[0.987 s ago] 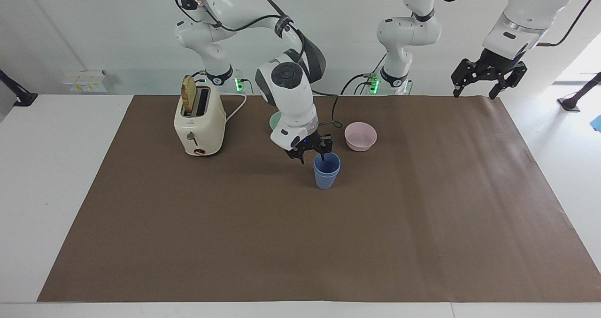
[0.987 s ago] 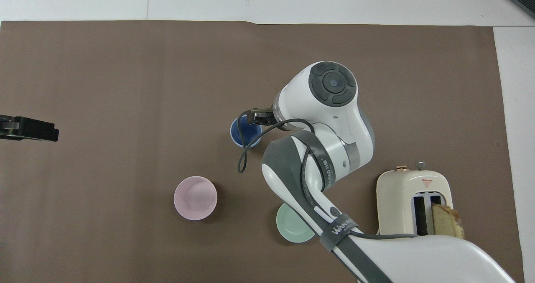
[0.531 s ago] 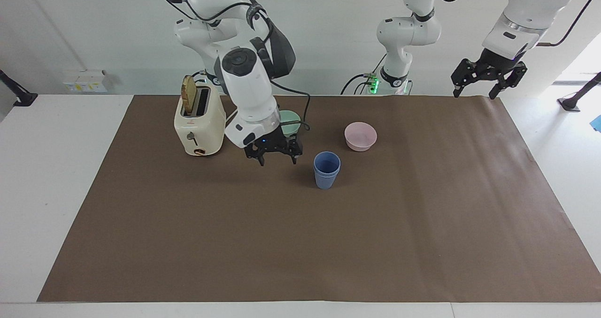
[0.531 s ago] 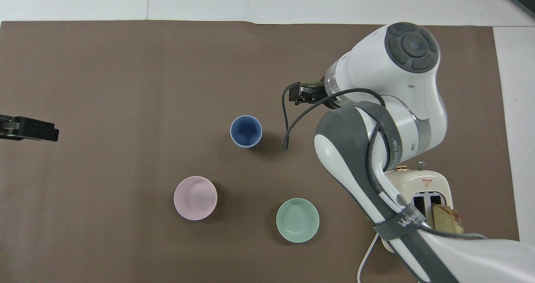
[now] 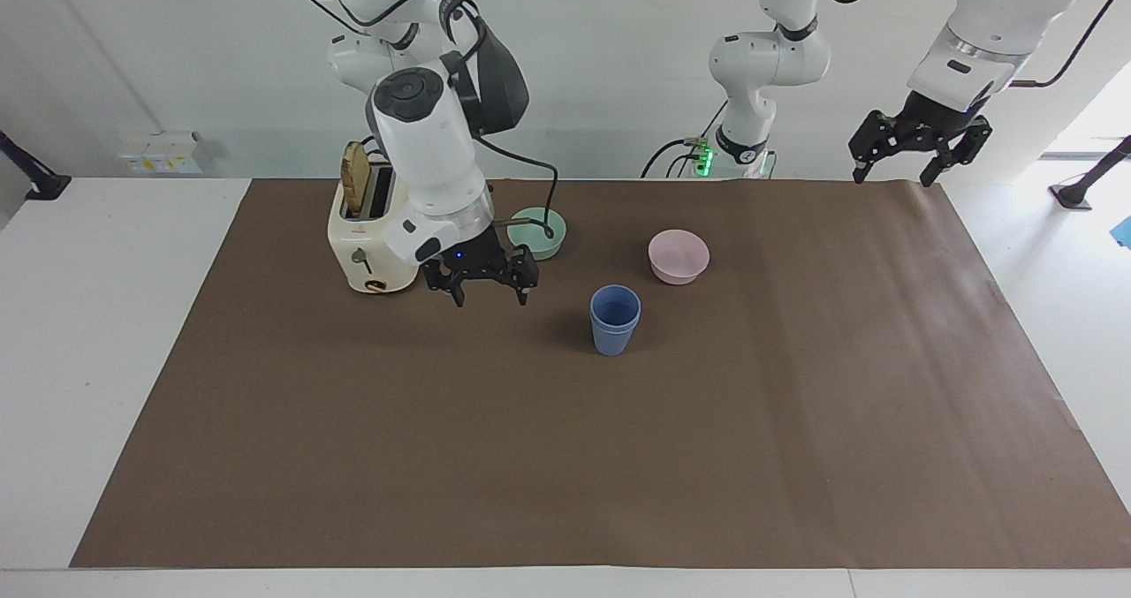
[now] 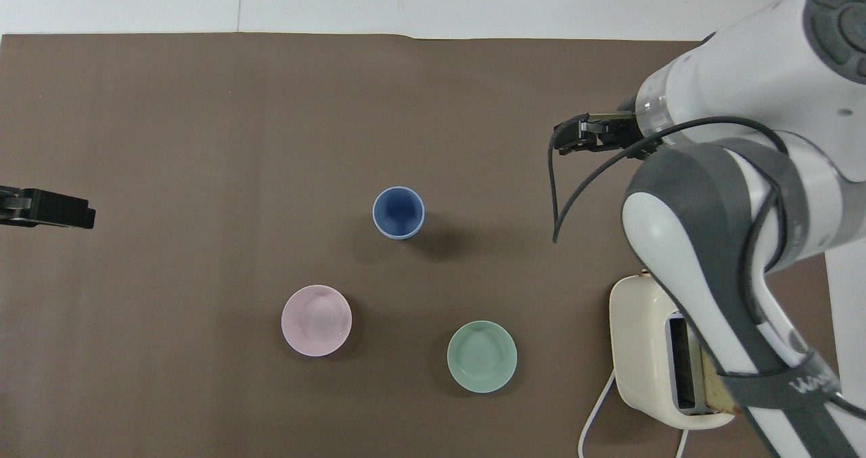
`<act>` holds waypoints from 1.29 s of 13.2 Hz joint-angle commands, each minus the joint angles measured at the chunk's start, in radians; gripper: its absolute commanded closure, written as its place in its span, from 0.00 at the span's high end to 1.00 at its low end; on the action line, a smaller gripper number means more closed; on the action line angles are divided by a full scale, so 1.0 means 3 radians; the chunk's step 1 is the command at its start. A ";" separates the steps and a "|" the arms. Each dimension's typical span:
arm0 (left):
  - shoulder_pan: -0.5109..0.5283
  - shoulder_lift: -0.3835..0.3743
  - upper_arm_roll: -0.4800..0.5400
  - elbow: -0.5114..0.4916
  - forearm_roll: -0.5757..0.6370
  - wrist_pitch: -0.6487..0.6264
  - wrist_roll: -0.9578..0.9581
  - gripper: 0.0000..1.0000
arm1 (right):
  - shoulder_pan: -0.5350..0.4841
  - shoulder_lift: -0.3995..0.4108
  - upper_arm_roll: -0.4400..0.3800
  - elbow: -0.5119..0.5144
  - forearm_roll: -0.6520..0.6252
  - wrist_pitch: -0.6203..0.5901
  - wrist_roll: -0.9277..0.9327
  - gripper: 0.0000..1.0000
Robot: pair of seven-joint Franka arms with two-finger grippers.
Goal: Stack blue cups with both arms
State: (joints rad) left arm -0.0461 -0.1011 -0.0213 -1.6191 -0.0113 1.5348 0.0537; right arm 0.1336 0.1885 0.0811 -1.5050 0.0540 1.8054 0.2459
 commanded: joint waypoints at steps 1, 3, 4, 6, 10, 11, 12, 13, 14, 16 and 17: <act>0.0041 -0.0026 -0.0021 -0.0003 0.0027 -0.0038 0.0020 1.00 | -0.0199 -0.0208 0.0047 -0.0081 -0.0144 -0.0162 -0.0134 1.00; 0.0041 -0.0026 -0.0021 -0.0003 0.0027 -0.0038 0.0020 1.00 | -0.0342 -0.0316 0.0047 -0.0081 -0.0190 -0.0260 -0.0231 1.00; 0.0041 -0.0021 -0.0026 -0.0003 0.0027 -0.0038 0.0020 1.00 | -0.0414 -0.0382 0.0047 -0.0086 -0.0190 -0.0286 -0.0277 1.00; 0.0041 -0.0021 -0.0021 -0.0003 0.0027 -0.0038 0.0020 1.00 | -0.0506 -0.0500 0.0042 -0.0087 -0.0210 -0.0408 -0.0405 1.00; 0.0041 -0.0026 -0.0021 -0.0003 0.0027 -0.0038 0.0020 1.00 | -0.0568 -0.0694 0.0042 -0.0102 -0.0323 -0.0602 -0.0544 1.00; 0.0041 -0.0026 -0.0021 -0.0003 0.0027 -0.0038 0.0020 1.00 | -0.0563 -0.0710 0.0042 -0.0077 -0.0318 -0.0689 -0.0539 1.00; 0.0041 -0.0026 -0.0026 -0.0003 0.0027 -0.0038 0.0020 1.00 | -0.0558 -0.0715 0.0042 -0.0076 -0.0313 -0.0710 -0.0538 1.00; 0.0041 -0.0021 -0.0021 -0.0003 0.0027 -0.0038 0.0020 1.00 | -0.0558 -0.0720 0.0047 -0.0081 -0.0313 -0.0710 -0.0538 1.00; 0.0041 -0.0021 -0.0021 -0.0003 0.0027 -0.0038 0.0020 1.00 | -0.0558 -0.0720 0.0047 -0.0081 -0.0313 -0.0746 -0.0538 1.00; 0.0041 -0.0021 -0.0021 -0.0003 0.0027 -0.0038 0.0020 1.00 | -0.0558 -0.0731 0.0037 -0.0076 -0.0308 -0.0787 -0.0544 1.00; 0.0041 -0.0026 -0.0026 -0.0003 0.0027 -0.0038 0.0020 1.00 | -0.0563 -0.0731 0.0037 -0.0076 -0.0303 -0.0787 -0.0544 1.00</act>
State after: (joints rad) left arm -0.0461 -0.1011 -0.0213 -1.6191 -0.0113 1.5347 0.0538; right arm -0.0213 -0.0149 0.0843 -1.5086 -0.0244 1.5734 0.1072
